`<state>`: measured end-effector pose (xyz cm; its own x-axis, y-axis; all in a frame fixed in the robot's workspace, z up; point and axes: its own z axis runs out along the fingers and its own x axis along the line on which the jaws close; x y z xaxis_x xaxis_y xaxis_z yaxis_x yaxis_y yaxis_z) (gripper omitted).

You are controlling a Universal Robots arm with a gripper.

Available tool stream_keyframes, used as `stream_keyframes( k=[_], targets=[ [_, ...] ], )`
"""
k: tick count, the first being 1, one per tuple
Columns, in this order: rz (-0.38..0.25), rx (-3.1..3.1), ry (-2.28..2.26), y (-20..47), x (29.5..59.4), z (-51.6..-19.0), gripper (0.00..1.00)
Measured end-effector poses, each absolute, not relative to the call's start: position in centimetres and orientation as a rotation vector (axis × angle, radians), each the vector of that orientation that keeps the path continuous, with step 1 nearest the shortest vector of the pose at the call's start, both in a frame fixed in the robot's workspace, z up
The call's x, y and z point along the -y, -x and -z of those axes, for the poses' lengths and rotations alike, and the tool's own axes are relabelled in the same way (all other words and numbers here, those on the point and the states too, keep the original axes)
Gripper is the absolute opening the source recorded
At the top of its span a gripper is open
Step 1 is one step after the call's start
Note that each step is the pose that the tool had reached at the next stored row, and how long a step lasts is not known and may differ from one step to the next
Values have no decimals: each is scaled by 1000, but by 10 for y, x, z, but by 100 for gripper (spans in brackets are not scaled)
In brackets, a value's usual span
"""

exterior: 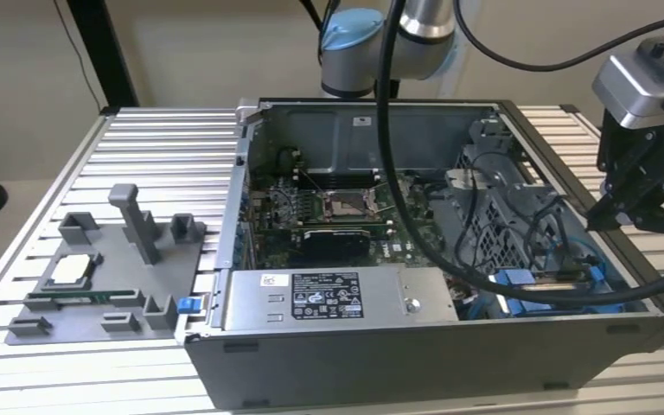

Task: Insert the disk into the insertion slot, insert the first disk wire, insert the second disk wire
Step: 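Insert the second disk wire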

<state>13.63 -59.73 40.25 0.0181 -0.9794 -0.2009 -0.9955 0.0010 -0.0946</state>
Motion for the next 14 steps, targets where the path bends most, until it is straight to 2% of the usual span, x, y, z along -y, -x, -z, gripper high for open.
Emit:
stream_keyframes(
  k=[14],
  targets=[
    [-101,-2065,2084,-136,597,-398,0]
  ],
)
